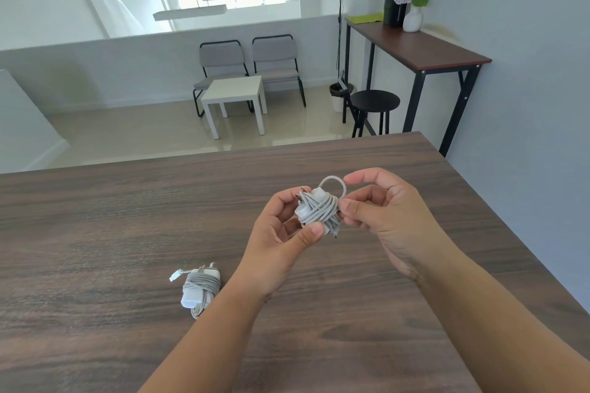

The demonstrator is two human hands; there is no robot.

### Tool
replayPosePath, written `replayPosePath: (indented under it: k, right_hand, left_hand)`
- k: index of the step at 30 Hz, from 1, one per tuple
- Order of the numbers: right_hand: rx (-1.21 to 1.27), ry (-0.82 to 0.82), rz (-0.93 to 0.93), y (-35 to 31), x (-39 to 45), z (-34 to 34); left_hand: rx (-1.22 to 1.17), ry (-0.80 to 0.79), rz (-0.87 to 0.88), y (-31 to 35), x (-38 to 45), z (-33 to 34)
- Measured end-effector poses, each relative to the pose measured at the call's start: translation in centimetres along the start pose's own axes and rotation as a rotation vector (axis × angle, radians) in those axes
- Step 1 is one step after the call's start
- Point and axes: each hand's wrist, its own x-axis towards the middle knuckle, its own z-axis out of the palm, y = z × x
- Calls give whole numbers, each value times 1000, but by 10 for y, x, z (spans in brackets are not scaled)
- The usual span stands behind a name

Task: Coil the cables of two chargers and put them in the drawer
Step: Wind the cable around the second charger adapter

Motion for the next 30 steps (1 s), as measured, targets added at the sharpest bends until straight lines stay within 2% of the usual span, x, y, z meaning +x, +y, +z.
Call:
replayPosePath:
  k: [8, 13, 22, 26, 30]
  right_hand:
    - [-112, 37, -56, 4, -2, 0]
    - [-87, 61, -29, 1, 1, -7]
    - [-421, -8, -132, -6, -4, -9]
    - [-376, -17, -115, -7, -4, -10]
    - [-170, 27, -29, -5, -4, -10]
  left_hand:
    - [-11, 59, -47, -3, 2, 7]
    - [1, 56, -62, -2, 3, 10]
    - [38, 29, -98, 0, 2, 7]
    - [49, 12, -118, 2, 1, 6]
    - [56, 24, -98, 2, 0, 9]
